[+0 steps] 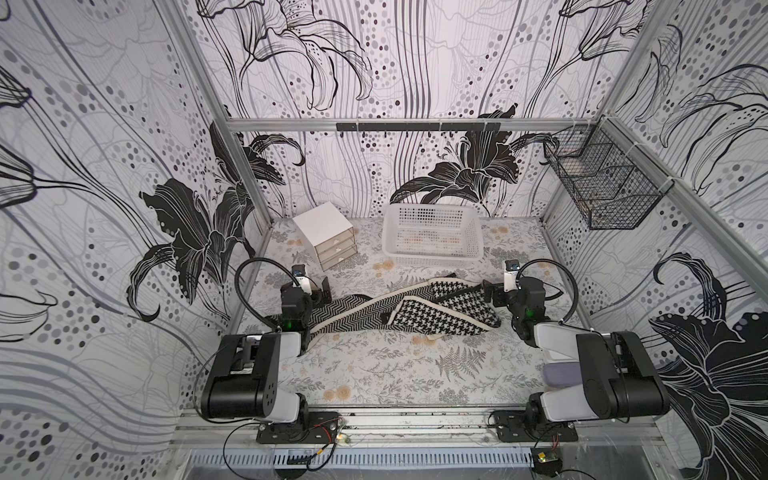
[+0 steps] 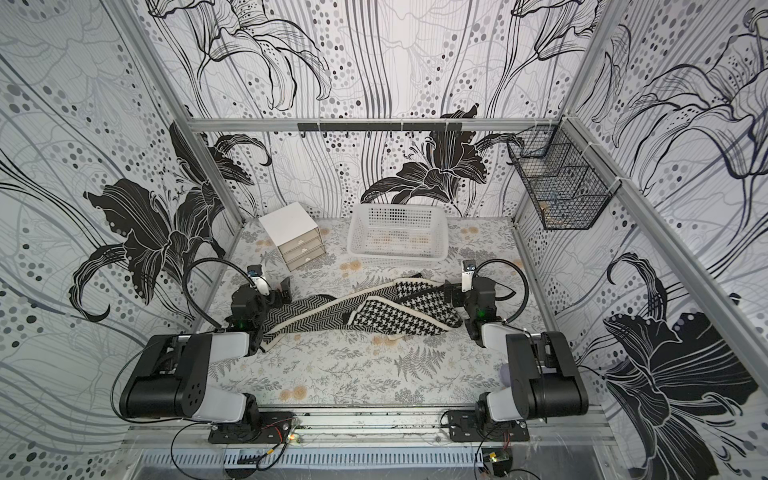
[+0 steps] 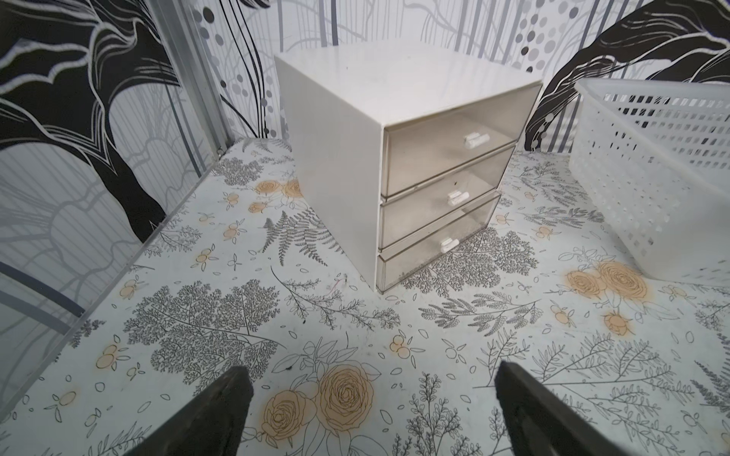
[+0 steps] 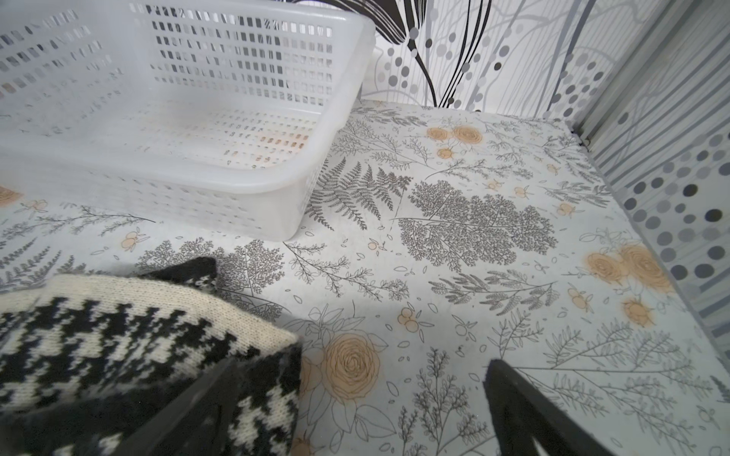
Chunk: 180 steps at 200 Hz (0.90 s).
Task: Roll up the scarf and place it into the basket
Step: Flatten out the scarf at the center of the board.
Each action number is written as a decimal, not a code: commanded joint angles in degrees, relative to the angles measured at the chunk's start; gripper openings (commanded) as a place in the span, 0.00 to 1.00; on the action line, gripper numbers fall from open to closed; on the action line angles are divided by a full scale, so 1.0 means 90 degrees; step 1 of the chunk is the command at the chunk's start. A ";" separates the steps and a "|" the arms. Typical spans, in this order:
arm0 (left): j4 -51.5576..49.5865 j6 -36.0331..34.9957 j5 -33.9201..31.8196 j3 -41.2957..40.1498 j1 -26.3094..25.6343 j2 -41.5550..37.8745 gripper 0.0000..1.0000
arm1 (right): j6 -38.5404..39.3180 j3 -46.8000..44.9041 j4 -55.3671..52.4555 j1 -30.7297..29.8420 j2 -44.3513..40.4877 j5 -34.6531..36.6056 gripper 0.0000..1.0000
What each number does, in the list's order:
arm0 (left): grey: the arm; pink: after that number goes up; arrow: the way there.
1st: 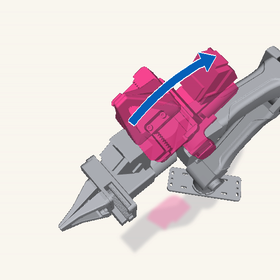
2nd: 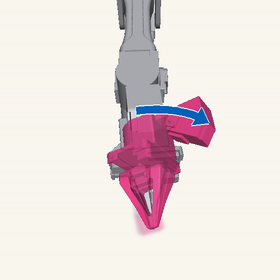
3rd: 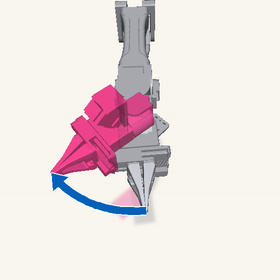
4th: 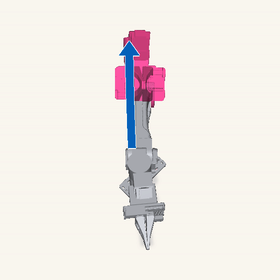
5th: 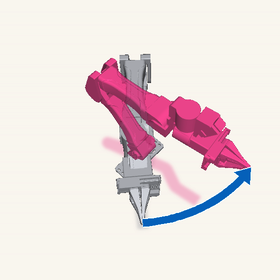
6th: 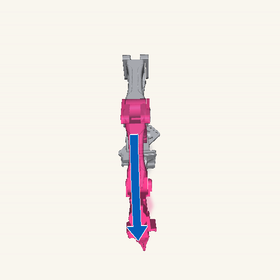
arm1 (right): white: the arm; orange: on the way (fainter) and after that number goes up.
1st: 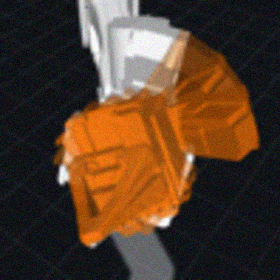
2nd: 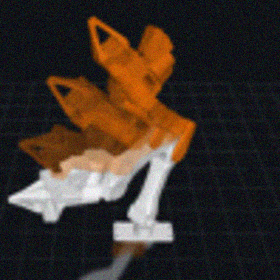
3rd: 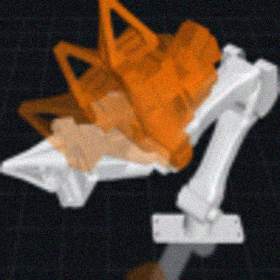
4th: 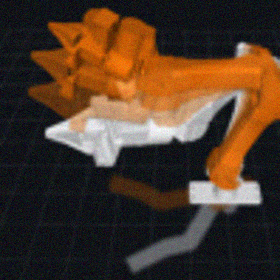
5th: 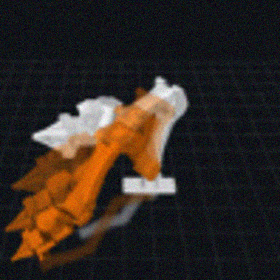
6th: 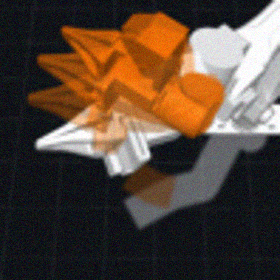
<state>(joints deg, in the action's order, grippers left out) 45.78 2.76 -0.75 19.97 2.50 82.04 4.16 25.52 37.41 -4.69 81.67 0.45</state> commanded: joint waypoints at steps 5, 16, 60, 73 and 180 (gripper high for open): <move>-0.0360 -0.0099 -0.0577 0.0083 -0.0199 -0.0572 0.99 | -0.0121 0.0237 -0.0926 -0.0138 -0.0365 0.0491 1.00; -0.1604 0.0181 -0.0618 0.0445 -0.0351 -0.0973 0.99 | -0.0569 0.0497 -0.1754 -0.0158 -0.0624 0.0273 1.00; -0.3856 0.0519 -0.2273 0.1117 -0.1907 -0.2234 1.00 | -0.0344 0.1865 -0.4625 -0.2083 -0.0753 0.1799 1.00; -0.4402 0.1029 -0.1847 0.1171 -0.2035 -0.2808 1.00 | -0.0481 0.1933 -0.5072 -0.2433 -0.1074 0.1725 1.00; -0.8089 0.3868 -0.2873 0.2528 -0.3105 -0.2603 0.99 | -0.1786 0.1929 -0.5104 -0.4239 -0.1205 -0.1151 1.00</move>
<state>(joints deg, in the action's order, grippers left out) -16.82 30.35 -18.81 38.70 -25.63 58.41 -9.93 39.64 -7.03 -39.90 63.61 -2.92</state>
